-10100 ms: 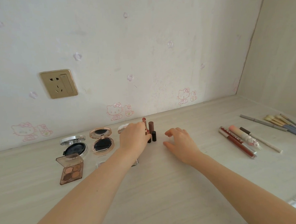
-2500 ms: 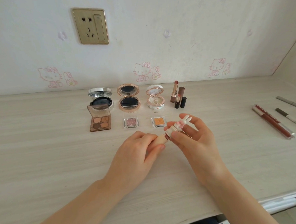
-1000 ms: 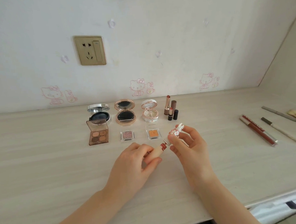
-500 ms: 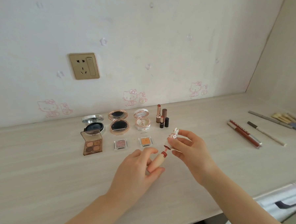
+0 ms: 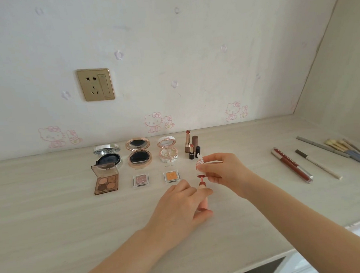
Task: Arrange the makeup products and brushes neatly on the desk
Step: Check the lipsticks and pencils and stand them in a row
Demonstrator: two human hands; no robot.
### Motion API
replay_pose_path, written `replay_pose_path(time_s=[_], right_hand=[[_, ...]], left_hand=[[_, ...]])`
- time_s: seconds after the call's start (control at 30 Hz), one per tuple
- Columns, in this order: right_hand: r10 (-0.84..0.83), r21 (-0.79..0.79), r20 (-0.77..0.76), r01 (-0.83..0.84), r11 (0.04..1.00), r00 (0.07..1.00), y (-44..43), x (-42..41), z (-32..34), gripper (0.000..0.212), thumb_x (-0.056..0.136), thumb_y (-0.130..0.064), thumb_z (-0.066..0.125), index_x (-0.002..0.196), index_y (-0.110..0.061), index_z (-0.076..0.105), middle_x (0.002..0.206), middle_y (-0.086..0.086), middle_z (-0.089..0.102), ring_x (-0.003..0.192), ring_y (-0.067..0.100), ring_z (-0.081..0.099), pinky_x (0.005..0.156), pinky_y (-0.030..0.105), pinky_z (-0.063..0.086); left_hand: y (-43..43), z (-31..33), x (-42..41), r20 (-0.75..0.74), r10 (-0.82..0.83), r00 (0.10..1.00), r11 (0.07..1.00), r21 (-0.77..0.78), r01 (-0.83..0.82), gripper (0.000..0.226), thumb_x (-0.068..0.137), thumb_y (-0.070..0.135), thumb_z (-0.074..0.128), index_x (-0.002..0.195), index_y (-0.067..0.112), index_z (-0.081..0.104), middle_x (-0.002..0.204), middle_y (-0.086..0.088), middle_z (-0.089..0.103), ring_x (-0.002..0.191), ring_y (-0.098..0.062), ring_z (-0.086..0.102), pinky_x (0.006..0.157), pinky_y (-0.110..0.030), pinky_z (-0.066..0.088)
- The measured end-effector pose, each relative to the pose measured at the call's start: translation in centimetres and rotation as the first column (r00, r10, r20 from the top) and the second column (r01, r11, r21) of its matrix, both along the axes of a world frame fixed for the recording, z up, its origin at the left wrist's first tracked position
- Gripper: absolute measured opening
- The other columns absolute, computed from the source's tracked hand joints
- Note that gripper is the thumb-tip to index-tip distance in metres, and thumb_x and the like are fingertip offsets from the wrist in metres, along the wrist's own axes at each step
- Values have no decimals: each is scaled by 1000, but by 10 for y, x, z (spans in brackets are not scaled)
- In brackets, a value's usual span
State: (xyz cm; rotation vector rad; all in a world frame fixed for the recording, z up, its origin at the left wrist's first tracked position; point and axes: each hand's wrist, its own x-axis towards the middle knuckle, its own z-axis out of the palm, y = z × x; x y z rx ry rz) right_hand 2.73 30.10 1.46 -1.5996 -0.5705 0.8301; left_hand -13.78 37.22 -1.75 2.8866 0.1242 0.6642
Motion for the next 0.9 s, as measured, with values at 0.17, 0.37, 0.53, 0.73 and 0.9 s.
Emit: replay_pose_path(time_s=[0.17,0.37,0.53,0.73,0.9], right_hand=[[41,-85,92,-34,996,995,16,5,-1,27,75,-14,80,98,-7,69,79,11,65,66,18,56,69,28,50],[91,-213,288,-29,977,953,33,6,-5,21,77,-19,77,94,-10,71,85,5,70,70,15,63,59,17,45],[93,-279,364,14,960,927,43,9,-8,14,73,-17,78,84,-12,71,73,-2,63,69,11,55,65,23,45],[88,-295,419,44,955,904,48,12,-13,10,72,-18,79,73,-17,69,72,-5,64,66,8,55,60,21,44],[121,-310,479,39,950,869,47,13,-14,11,74,-20,77,79,-11,71,79,1,66,72,12,57,73,31,52]], left_hand=[[0,-4,8,-57,35,998,999,27,-34,32,94,30,46,124,23,55,100,8,64,98,-17,48,86,-33,43],[6,-7,15,-77,68,995,997,29,-66,34,98,32,35,127,24,51,106,9,62,98,-13,41,91,-24,34],[8,-8,20,-77,102,992,995,8,-101,36,97,32,36,128,25,52,108,8,63,100,-15,43,92,-25,33],[6,-11,23,-55,94,994,995,-38,-96,35,98,33,39,130,25,51,108,9,62,99,-13,43,92,-26,36],[5,-12,21,-23,79,997,996,-47,-80,34,96,34,43,128,24,53,103,10,61,97,-12,44,89,-26,38]])
